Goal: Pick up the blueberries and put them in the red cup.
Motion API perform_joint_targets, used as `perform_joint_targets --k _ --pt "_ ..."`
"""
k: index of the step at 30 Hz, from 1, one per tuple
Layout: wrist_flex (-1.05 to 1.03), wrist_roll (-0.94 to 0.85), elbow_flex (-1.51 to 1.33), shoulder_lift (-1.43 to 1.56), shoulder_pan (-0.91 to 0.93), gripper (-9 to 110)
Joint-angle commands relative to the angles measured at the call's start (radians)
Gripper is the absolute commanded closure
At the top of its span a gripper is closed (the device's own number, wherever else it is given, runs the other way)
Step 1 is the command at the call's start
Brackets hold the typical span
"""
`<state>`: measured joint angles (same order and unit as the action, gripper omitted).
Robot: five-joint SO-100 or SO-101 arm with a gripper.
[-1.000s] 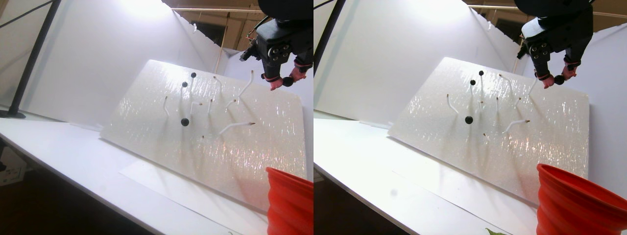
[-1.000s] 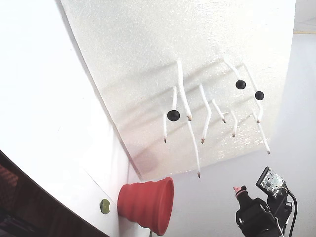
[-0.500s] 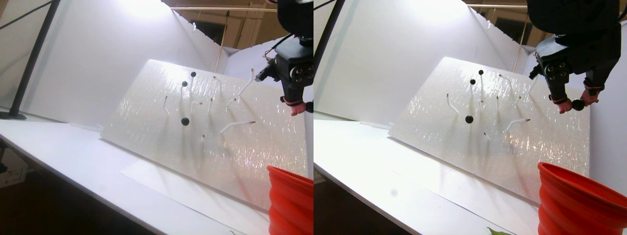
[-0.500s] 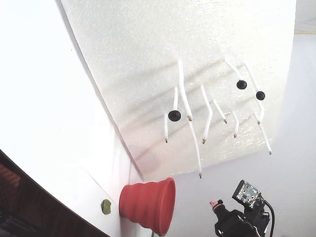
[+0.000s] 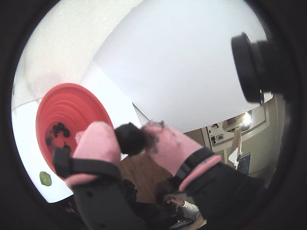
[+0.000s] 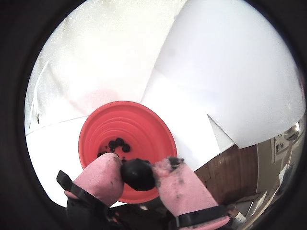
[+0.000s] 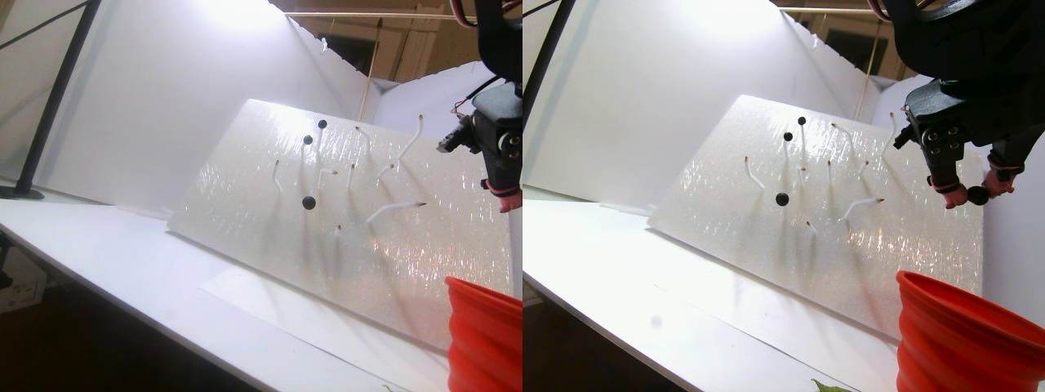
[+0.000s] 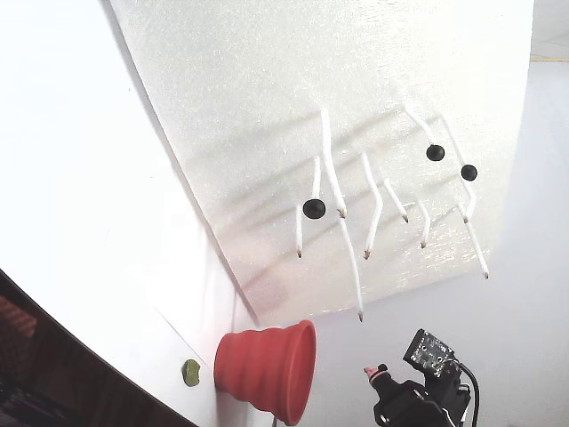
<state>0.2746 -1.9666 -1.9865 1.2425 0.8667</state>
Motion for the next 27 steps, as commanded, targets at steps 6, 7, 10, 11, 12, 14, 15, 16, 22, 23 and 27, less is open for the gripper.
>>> perform_joint_targets --k 6,7,10,11,12,14,15,16,22,23,27 --pt "0.041 -0.015 0.100 0.020 0.072 90" --pt "0.041 -0.018 0.097 0.020 0.074 89" --pt "0.041 -0.025 0.086 0.026 0.074 86" --pt "0.041 -0.026 0.083 0.029 0.074 86" --pt "0.041 -0.028 0.077 0.034 0.074 85" --pt "0.041 -0.028 0.067 0.044 0.069 85" --pt "0.041 -0.028 0.063 0.054 0.064 85" --pt "0.041 -0.026 0.057 0.061 0.061 85" --pt "0.041 -0.020 0.021 0.104 0.037 86" --pt "0.041 -0.018 0.015 0.114 0.032 86" --pt "0.041 -0.012 -0.009 0.149 0.009 86"
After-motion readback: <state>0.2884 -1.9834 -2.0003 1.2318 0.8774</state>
